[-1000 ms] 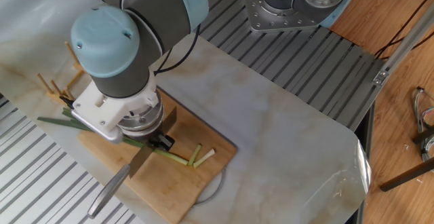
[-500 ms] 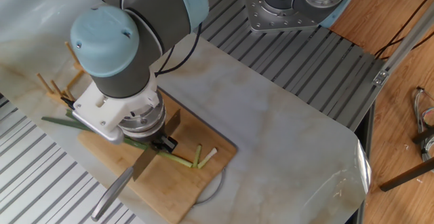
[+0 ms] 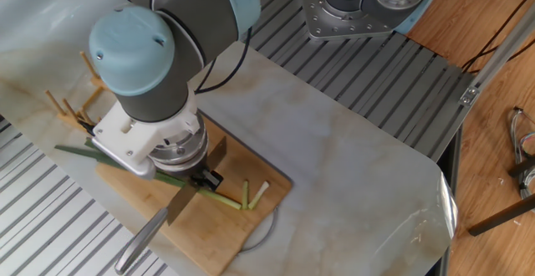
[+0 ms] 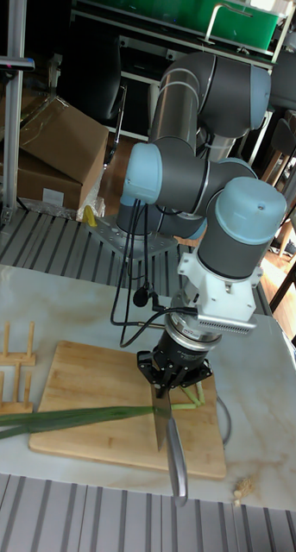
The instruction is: Chop the green garlic
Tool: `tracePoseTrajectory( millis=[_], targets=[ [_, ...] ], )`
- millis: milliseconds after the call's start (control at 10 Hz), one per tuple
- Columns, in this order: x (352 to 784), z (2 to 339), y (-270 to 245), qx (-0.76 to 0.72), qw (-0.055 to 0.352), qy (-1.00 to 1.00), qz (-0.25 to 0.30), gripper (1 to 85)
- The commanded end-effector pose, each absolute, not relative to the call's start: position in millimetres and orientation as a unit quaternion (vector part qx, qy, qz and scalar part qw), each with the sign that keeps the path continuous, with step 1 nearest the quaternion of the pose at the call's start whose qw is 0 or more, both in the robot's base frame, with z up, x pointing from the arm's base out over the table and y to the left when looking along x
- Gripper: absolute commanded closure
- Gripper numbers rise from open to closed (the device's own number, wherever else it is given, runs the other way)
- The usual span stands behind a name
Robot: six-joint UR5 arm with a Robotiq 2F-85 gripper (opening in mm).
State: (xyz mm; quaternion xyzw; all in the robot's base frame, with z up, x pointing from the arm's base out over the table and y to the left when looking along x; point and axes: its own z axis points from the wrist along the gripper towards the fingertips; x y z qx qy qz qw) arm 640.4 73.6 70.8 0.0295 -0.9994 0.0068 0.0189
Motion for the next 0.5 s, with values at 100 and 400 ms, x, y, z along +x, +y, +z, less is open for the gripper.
tracePoseTrajectory(
  millis=[100,400],
  targets=[
    [640.7,71.7,87.8,0.019,0.017,-1.000,-0.003,84.3],
    [640.7,73.0,92.6,0.016,0.017,-1.000,-0.005,84.3]
  ],
)
